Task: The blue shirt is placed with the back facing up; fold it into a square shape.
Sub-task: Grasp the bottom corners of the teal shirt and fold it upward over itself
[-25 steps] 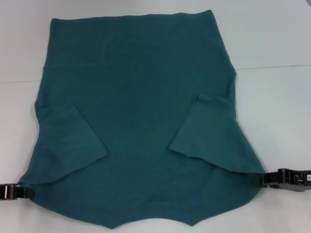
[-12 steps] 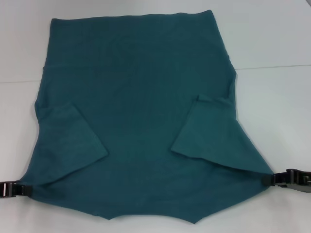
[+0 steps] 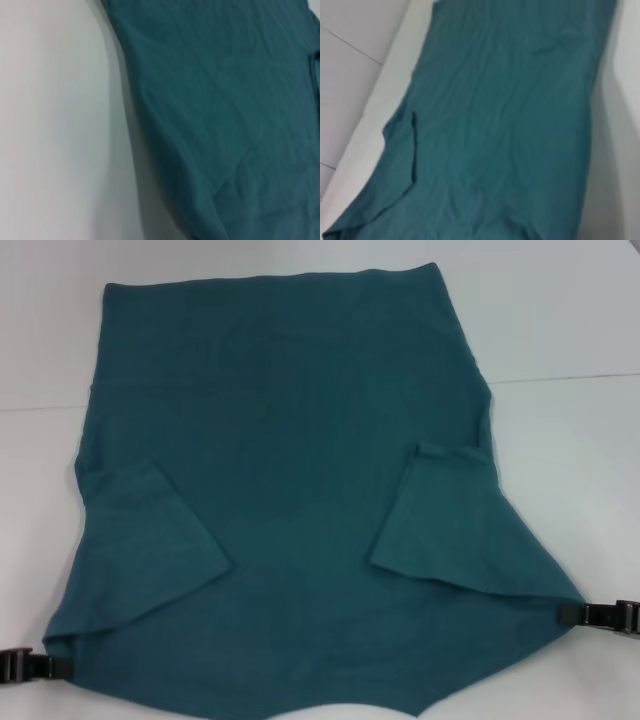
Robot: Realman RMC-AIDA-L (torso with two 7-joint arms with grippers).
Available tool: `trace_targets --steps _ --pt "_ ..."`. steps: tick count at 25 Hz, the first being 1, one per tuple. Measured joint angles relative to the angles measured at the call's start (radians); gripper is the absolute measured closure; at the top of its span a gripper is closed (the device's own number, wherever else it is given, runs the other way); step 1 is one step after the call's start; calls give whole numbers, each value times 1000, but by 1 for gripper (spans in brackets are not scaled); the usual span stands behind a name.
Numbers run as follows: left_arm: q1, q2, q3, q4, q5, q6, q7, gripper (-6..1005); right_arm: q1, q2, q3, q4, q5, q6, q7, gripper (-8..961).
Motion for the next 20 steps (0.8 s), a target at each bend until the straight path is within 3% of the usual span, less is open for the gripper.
trace_targets --steps 10,20 --pt "52 1 -136 -40 -70 123 67 991 -45 -1 94 -2 1 -95 -154 921" --pt "98 -5 -208 -54 -83 181 101 991 -125 -6 174 -3 1 -179 -221 921"
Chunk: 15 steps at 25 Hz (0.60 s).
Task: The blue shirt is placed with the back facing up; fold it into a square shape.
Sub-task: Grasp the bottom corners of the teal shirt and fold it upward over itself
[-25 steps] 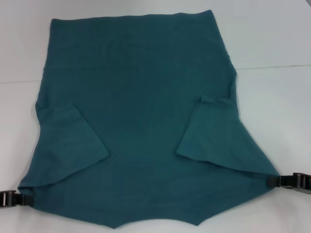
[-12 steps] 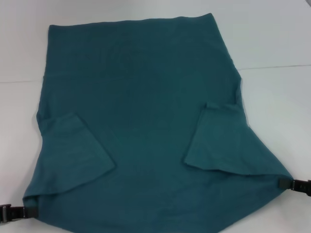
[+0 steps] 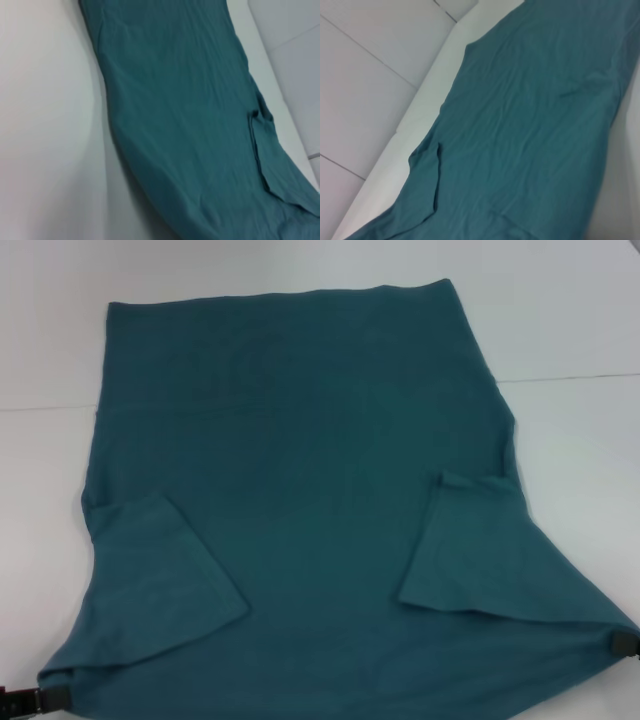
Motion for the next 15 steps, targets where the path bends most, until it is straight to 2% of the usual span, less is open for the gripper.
trace_targets --steps 15 --pt "46 -14 -20 -1 -12 60 42 990 -90 1 67 -1 -1 -67 -48 922"
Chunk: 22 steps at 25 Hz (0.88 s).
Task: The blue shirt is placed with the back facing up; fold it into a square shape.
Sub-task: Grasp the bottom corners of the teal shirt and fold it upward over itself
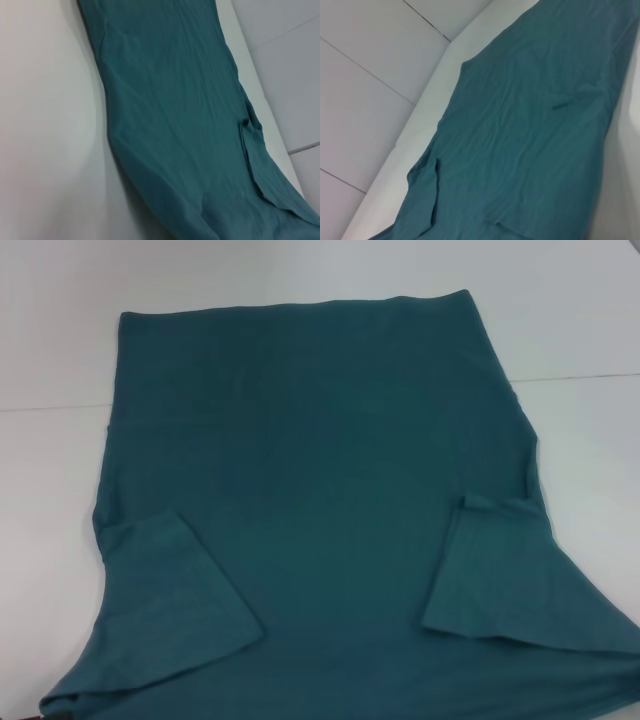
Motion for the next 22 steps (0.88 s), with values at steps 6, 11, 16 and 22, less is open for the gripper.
trace_targets --steps 6,11,16,22 --pt "-7 4 -14 2 -5 15 5 990 -10 2 40 -11 0 -13 3 922" --pt "-79 23 -14 -29 -19 -20 3 990 35 4 93 -11 2 -1 4 922" --pt "-188 61 -8 -115 -51 -130 7 990 115 4 132 -11 13 45 6 922" --pt "-320 90 -3 -205 -91 -308 25 989 222 11 134 3 53 202 -14 922"
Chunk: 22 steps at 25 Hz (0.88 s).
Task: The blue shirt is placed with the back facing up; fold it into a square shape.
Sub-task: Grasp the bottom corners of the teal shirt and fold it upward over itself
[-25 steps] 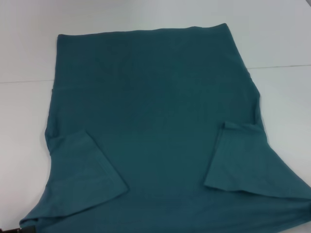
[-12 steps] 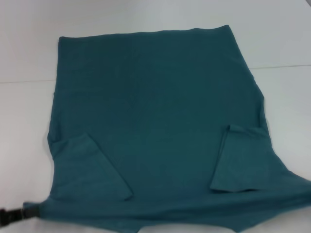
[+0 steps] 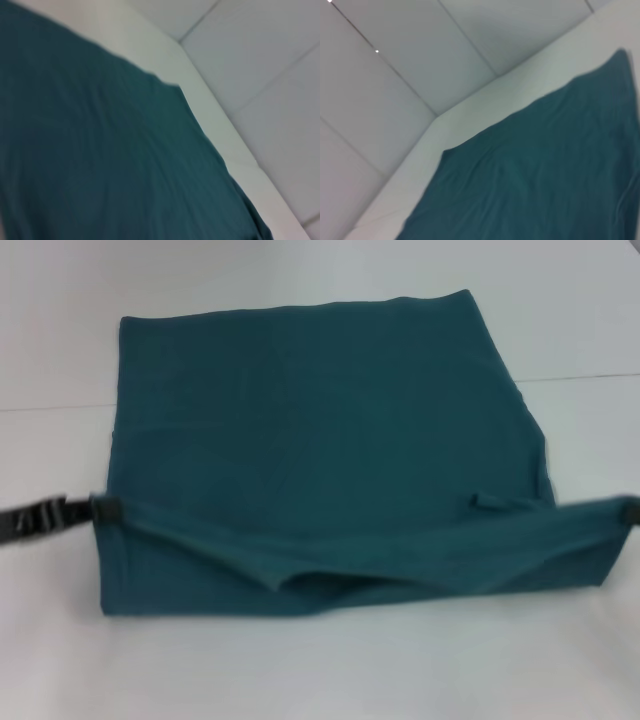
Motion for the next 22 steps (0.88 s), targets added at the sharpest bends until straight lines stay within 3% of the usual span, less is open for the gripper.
trace_targets --steps 8,15,22 --pt "-103 3 3 -110 -116 -274 95 989 145 7 -9 57 45 248 -104 921" --pt "-171 0 25 -213 -234 -480 227 989 248 26 -11 107 147 456 -240 921" --pt "-239 -27 31 -271 -319 -675 390 988 328 37 -69 128 215 652 -291 922"
